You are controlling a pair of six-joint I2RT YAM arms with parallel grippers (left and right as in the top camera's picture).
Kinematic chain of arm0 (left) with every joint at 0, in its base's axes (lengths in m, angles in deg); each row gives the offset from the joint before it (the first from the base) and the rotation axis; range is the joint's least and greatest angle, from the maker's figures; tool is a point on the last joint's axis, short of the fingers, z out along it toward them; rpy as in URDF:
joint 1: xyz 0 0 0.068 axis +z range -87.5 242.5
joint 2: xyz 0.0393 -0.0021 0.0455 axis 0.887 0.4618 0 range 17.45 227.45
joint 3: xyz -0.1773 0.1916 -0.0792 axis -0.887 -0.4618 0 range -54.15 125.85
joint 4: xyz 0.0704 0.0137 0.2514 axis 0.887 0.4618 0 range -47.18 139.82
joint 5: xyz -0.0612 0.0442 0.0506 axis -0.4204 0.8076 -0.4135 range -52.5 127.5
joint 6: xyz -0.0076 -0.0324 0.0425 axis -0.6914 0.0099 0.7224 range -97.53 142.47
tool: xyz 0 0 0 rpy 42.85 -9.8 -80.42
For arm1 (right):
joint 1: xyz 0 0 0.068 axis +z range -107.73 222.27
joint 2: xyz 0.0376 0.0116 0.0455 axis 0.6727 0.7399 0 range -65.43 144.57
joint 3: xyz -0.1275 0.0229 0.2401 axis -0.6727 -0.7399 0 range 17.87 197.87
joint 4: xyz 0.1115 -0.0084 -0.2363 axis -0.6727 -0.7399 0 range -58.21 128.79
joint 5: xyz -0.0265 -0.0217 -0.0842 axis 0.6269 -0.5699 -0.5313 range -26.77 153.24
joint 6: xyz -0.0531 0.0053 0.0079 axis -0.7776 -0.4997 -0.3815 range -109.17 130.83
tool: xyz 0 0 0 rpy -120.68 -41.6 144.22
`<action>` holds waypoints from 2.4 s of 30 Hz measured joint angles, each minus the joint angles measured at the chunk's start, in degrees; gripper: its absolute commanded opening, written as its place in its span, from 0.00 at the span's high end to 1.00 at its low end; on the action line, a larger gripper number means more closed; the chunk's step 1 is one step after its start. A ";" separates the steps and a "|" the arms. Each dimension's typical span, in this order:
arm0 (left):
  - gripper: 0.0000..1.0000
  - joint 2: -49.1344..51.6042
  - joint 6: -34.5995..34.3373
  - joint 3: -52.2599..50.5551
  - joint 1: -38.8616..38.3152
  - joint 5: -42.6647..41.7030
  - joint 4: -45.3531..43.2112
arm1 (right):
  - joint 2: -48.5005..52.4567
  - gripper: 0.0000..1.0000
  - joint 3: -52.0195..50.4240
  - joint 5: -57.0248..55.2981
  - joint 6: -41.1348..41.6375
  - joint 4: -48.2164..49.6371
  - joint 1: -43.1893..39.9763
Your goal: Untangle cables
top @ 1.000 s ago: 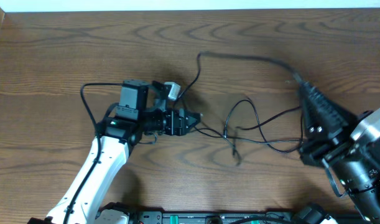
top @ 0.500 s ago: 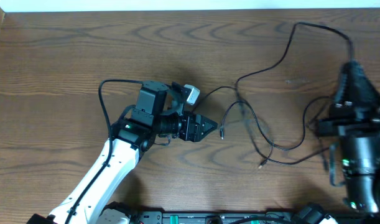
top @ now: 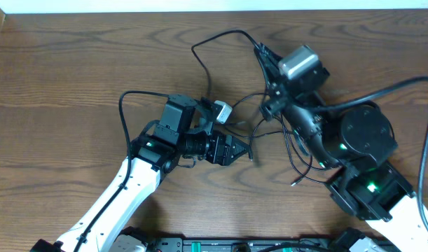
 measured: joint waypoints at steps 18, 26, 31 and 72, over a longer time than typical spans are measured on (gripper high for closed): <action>0.18 0.00 -1.31 0.00 0.00 6.10 0.83 | 1.18 0.99 0.02 -23.15 3.17 4.22 -34.21; 0.18 0.00 -1.44 0.00 0.00 6.47 5.68 | 10.99 0.99 0.31 5.66 21.51 2.93 -59.28; 0.18 0.00 -1.46 0.00 0.00 6.51 6.88 | 21.68 0.99 4.07 24.20 35.65 1.62 -72.28; 0.18 0.00 -1.46 0.00 -8.68 9.03 8.41 | 37.94 0.98 25.44 58.14 52.72 -2.93 -97.98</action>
